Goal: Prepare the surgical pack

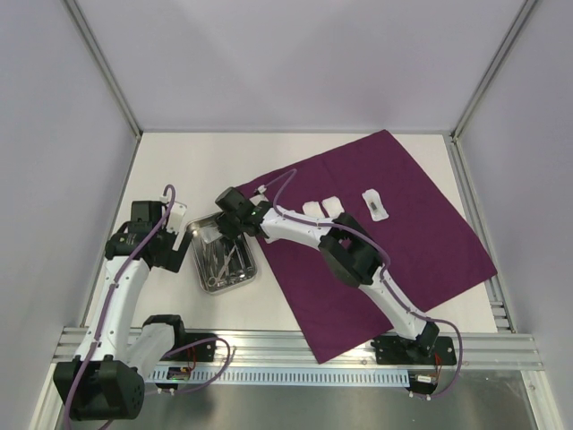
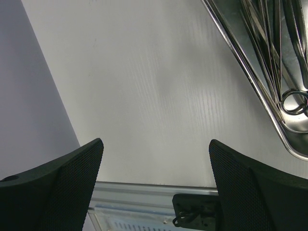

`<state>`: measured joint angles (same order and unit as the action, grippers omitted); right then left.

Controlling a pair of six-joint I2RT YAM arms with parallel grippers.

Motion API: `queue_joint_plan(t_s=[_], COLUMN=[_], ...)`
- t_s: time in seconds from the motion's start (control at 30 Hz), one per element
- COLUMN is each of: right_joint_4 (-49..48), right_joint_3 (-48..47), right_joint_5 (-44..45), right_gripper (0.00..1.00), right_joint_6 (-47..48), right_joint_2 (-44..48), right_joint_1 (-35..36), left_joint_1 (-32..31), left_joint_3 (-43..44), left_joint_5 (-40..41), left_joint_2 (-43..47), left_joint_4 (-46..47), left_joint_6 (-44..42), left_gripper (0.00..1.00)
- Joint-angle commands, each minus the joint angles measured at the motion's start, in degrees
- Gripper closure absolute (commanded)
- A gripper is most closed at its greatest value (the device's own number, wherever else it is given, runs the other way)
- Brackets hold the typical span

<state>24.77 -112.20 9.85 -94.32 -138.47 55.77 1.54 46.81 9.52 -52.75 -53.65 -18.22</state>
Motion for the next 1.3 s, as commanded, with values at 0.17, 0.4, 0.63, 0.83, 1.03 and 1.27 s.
queue_joint_plan(t_s=[0.17,0.4,0.63,0.83,1.03,1.27], right_joint_4=[-5.35,-11.58,-13.53,5.69,23.9,29.8], right_joint_3=[-1.0,3.38,17.0,22.82,18.96,12.37], right_joint_5=[3.34,3.6,-5.96,-3.97,8.16,9.68], right_gripper=[0.56,0.55,0.55,0.47,0.46,0.48], right_joint_6=[0.63,11.59,42.45,66.35,82.0,89.13], right_joint_2=[3.47,12.94,28.42,38.1,34.51,21.95], right_joint_1=[0.31,0.31,-5.13,-17.43,-32.46,-44.15], left_joint_1=[0.3,0.22,0.3,0.22,0.22,0.22], left_joint_3=[-0.31,0.13,1.53,2.41,3.29,4.0], left_joint_5=[-0.11,-0.11,-0.81,-1.08,-0.91,-0.9], left_joint_2=[-0.42,-0.6,-0.25,-0.77,-1.91,-2.44], left_joint_4=[1.44,1.09,-0.05,-0.93,-1.63,-2.25], left_joint_6=[0.11,0.11,0.11,0.2,0.29,0.9], left_gripper=[0.0,0.0,0.0,0.0,0.0,0.0])
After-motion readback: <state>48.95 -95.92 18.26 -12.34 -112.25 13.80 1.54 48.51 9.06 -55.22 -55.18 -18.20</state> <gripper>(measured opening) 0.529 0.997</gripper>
